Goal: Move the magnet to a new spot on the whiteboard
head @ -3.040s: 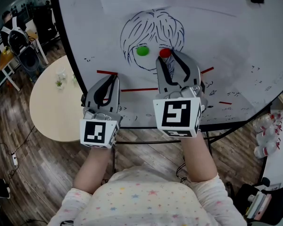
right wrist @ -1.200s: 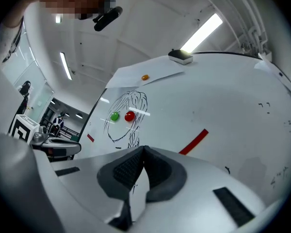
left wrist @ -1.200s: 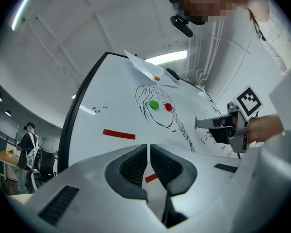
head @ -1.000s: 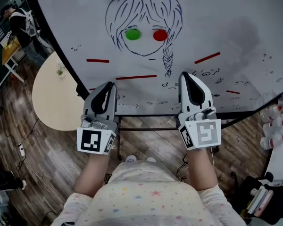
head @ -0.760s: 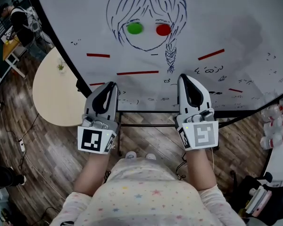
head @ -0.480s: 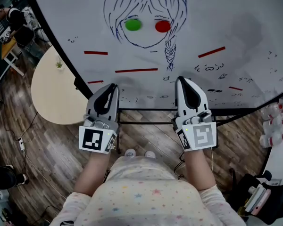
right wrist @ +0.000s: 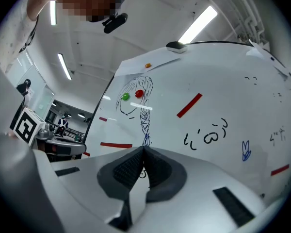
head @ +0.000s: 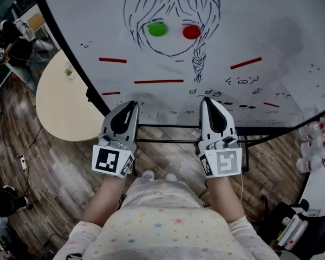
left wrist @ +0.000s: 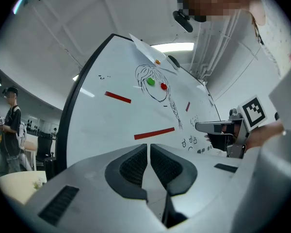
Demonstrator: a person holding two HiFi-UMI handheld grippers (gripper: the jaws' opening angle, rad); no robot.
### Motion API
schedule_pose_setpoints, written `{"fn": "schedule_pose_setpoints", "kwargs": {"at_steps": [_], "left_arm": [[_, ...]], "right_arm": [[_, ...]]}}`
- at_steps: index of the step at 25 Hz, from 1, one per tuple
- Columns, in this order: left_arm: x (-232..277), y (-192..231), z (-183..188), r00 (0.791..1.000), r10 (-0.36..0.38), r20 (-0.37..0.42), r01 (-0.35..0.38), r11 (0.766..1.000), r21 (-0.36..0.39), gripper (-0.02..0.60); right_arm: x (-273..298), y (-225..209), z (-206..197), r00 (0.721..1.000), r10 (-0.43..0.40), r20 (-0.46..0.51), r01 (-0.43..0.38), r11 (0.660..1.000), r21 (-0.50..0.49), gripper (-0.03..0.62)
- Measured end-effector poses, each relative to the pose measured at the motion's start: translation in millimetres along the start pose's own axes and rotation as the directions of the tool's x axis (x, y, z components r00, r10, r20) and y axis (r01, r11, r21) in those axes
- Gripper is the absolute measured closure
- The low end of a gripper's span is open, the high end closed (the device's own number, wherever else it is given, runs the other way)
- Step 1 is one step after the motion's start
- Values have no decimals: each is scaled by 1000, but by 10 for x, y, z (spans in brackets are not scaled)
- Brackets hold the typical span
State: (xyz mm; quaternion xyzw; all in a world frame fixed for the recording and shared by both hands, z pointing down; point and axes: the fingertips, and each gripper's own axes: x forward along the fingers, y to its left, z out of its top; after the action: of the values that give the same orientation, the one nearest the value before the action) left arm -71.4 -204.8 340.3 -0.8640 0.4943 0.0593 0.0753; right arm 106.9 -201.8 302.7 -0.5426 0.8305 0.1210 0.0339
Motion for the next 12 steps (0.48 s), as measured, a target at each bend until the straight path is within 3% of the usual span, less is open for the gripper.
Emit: {"fn": "schedule_pose_setpoints", "kwargs": {"at_steps": [12], "left_arm": [[-127,31,-158,999,-2,-36,1,999,-44,554]], "right_arm": [[17,169,-224,999,19,-46,-18,1000,24,592]]}}
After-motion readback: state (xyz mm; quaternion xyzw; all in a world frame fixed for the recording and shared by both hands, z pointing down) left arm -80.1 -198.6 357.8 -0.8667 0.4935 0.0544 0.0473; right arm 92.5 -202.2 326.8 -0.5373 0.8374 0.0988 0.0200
